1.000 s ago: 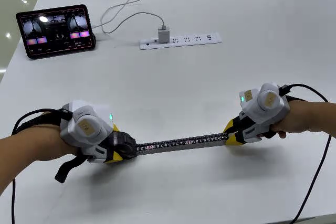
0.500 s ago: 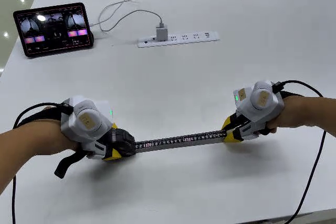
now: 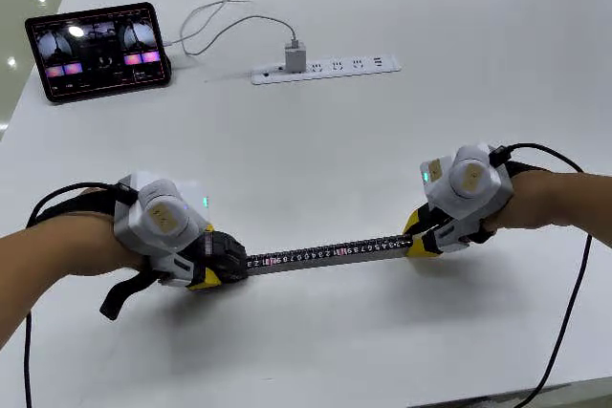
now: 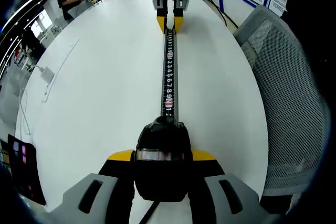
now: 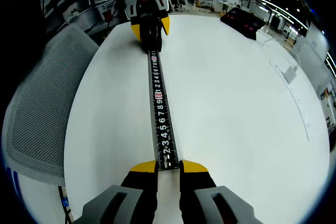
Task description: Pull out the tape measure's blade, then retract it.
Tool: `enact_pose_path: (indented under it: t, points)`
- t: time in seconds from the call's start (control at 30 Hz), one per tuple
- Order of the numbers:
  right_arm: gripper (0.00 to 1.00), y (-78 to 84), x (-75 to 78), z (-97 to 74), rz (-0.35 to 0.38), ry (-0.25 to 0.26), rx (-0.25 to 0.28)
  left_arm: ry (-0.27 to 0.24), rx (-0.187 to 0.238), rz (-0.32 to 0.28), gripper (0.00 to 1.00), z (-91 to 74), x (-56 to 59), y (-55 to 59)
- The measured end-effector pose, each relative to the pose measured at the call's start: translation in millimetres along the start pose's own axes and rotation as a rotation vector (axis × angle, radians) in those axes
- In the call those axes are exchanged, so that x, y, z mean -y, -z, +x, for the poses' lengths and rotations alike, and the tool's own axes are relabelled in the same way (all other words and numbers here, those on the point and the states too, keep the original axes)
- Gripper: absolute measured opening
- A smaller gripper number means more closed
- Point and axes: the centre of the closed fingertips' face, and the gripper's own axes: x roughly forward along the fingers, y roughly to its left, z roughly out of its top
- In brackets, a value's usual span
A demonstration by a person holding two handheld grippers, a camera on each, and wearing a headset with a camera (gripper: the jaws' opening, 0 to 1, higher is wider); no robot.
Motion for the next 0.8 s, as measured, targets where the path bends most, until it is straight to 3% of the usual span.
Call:
enact_pose_path:
  t: [0.4, 0.57, 0.8]
  points:
    - [0.16, -3.6, 3.7, -6.8, 0.012, 0.017, -0.019, 0.021, -0.012, -0.048, 0.35, -6.6, -2.0, 1.9]
    - [0.19, -6.4, 1.5, -11.6, -0.015, 0.023, -0.031, 0.024, -0.015, -0.051, 0.39, -15.0, -5.0, -1.1]
    - [0.26, -8.7, 0.4, -13.4, 0.006, 0.022, -0.026, 0.014, 0.003, -0.082, 0.47, -24.6, -13.1, -6.1]
